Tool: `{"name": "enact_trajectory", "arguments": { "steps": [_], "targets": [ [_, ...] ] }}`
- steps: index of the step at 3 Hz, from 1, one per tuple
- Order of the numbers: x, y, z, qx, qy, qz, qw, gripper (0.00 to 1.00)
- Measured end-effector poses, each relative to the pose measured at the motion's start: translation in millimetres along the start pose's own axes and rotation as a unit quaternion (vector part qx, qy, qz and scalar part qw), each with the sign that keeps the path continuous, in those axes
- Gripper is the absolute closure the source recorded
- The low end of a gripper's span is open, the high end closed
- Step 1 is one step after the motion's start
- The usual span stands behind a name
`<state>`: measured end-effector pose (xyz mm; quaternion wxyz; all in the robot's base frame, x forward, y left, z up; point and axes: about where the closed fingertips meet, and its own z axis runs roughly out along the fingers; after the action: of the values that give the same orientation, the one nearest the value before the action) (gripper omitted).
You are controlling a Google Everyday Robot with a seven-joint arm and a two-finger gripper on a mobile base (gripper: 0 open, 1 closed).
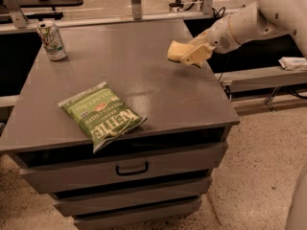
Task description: Move sponge near 7up can
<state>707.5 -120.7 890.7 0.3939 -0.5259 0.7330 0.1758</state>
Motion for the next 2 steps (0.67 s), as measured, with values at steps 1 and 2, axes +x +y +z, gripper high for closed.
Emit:
{"name": "enact_trajectory", "arguments": {
  "steps": [1,2],
  "targets": [
    [-1.3,1.1,1.7,-0.002,0.0,-0.001,1.0,1.0],
    [-1.3,1.2,1.8,-0.002,0.0,-0.001,1.0,1.0]
  ]
}}
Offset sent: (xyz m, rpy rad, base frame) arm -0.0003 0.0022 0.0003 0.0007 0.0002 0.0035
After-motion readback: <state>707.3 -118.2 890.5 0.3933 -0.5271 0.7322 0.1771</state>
